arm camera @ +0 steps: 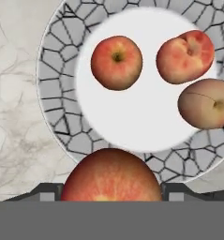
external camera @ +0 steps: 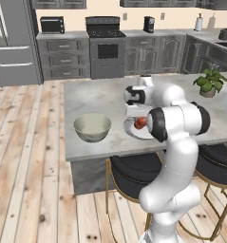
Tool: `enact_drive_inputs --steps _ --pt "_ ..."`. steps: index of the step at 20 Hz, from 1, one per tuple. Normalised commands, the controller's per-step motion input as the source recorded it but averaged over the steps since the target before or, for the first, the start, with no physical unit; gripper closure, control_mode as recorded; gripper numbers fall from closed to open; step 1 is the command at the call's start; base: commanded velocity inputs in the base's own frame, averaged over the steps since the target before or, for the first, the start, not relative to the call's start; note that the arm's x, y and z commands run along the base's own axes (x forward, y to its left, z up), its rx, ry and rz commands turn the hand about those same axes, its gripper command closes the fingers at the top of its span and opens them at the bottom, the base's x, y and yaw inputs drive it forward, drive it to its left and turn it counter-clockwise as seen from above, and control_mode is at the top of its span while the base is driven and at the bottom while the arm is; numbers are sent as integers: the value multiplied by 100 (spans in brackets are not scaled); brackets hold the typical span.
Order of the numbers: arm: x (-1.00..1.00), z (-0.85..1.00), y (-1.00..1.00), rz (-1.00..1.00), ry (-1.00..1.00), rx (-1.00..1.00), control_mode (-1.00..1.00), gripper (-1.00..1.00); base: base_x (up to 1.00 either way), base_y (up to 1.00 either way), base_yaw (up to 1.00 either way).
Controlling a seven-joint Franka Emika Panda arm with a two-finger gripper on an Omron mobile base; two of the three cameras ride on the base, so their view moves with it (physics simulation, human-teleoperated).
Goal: Take the fruits from the plate on the dining counter and place two fruits in each bowl.
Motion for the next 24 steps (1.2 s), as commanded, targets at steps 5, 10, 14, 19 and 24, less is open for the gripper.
enact_drive_inputs --steps 5,10,14,19,24 --pt "-7 90 61 1 -3 0 -100 100 0 0 0" --pt "-13 39 81 10 -12 1 -100 100 0 0 0" --pt "-16 0 100 18 -16 1 -100 100 0 0 0" --pt "-4 -1 97 12 -13 0 -100 100 0 0 0" --pt "27 -39 55 2 -5 2 -100 100 0 0 0"
